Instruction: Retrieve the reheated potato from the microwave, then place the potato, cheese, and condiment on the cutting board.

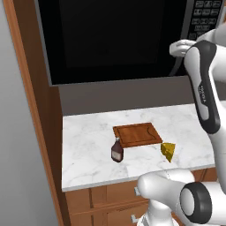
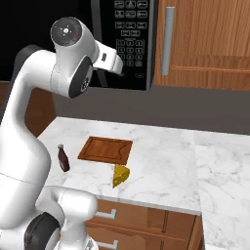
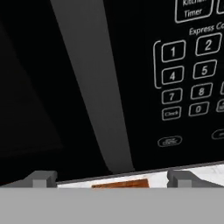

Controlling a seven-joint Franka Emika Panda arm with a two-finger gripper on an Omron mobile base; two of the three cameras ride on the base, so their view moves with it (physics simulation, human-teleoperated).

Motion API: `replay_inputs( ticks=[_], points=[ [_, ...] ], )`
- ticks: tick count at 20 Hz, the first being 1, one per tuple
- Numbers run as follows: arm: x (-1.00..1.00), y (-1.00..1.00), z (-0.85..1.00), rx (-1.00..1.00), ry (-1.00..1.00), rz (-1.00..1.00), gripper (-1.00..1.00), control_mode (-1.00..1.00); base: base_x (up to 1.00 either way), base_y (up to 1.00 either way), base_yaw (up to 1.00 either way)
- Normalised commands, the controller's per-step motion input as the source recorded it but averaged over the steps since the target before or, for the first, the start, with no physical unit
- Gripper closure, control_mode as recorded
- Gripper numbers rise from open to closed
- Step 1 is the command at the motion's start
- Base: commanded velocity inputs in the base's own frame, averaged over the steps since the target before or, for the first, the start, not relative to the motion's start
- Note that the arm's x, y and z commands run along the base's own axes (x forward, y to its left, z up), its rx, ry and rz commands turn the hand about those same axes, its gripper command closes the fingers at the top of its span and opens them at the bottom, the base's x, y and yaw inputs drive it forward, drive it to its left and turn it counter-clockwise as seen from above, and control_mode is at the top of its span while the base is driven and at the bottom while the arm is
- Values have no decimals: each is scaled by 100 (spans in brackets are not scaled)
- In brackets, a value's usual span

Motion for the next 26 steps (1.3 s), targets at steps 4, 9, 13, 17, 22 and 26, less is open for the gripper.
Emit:
replay_inputs(
  ticks=[4, 9, 13, 17, 22, 26],
  points=[
    [27, 1, 6, 0, 0, 5, -100, -100, 0, 0, 0],
    [21, 3, 2, 0, -1, 0, -100, -100, 0, 0, 0],
    [20, 8, 0, 0, -11, 0, -100, -100, 0, 0, 0],
    [22, 16, -2, 0, -14, 0, -100, -100, 0, 0, 0],
    [29, 12, -9, 0, -8, 0, -100, -100, 0, 0, 0],
    [42, 9, -7, 1, 0, 0, 100, -100, 0, 0, 0]
  ],
)
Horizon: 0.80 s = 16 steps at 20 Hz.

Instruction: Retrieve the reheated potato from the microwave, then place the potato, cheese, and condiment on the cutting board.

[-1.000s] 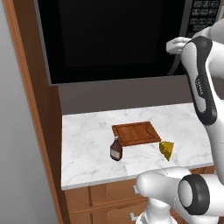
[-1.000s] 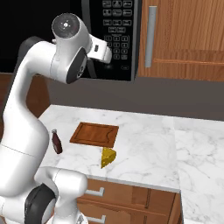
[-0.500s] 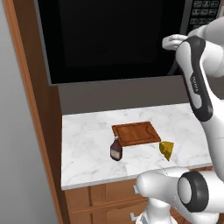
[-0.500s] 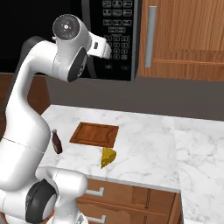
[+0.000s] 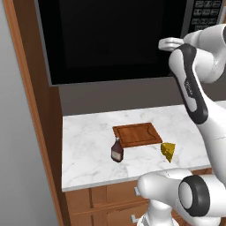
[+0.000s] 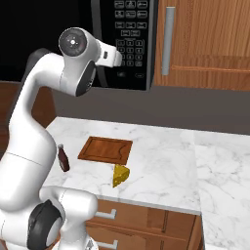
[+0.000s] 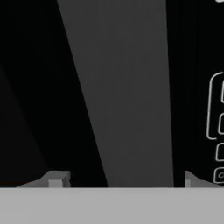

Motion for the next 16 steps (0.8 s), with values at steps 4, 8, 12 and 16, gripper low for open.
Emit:
replay_inputs(
  ticks=[4, 8, 12, 16],
  points=[
    [43, 2, -1, 4, 6, 0, 100, -100, 0, 0, 0],
    [26, 1, 0, 5, 6, 0, 100, -100, 0, 0, 0],
    [-20, 8, 1, 5, 1, 4, 100, -100, 0, 0, 0],
    [-53, 19, 1, 2, 0, 6, 100, -100, 0, 0, 0]
  ],
)
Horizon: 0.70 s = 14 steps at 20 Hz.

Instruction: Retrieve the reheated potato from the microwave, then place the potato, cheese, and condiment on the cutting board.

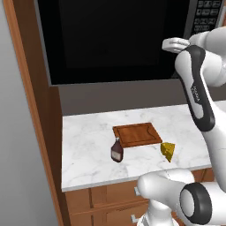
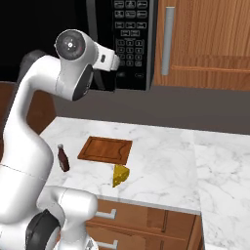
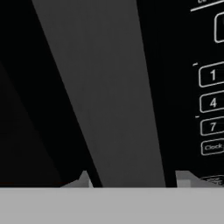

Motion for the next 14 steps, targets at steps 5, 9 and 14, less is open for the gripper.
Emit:
replay_inputs(
  ticks=[5, 9, 14],
  points=[
    [-73, 20, 6, 0, -2, 4, 100, -100, 0, 0, 0],
    [-81, 17, 11, 0, 0, 0, 100, -100, 0, 0, 0],
    [-79, 21, 10, 0, 0, 0, 100, -100, 0, 0, 0]
  ],
)
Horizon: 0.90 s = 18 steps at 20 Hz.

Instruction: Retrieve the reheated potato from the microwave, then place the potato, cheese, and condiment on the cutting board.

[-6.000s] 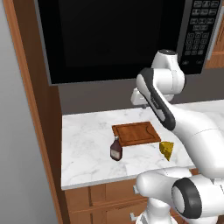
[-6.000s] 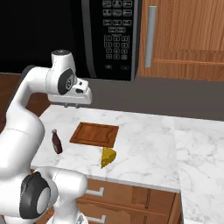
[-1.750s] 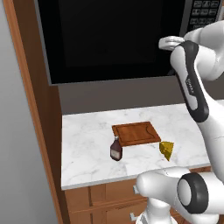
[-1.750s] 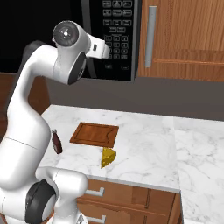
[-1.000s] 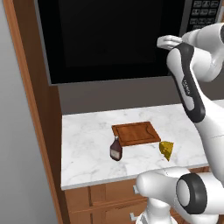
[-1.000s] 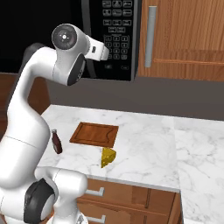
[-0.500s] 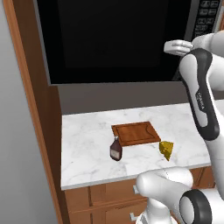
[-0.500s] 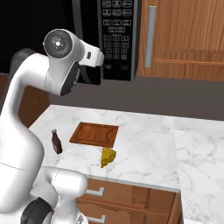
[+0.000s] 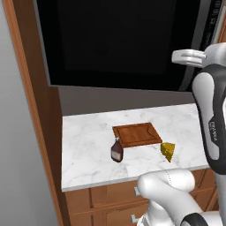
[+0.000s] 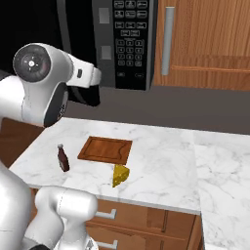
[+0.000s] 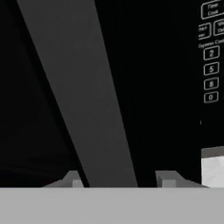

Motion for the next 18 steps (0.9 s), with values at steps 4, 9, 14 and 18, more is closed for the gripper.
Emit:
replay_inputs(
  ticks=[4, 9, 14, 18],
  points=[
    [-80, 21, 9, 0, 0, 0, 100, -100, 0, 0, 0],
    [-81, 20, 10, 0, 0, 0, 100, -100, 0, 0, 0],
    [-76, 27, 6, 0, 0, -1, 100, -100, 0, 0, 0],
    [-70, 25, 4, 0, 0, 0, 100, -100, 0, 0, 0]
  ],
)
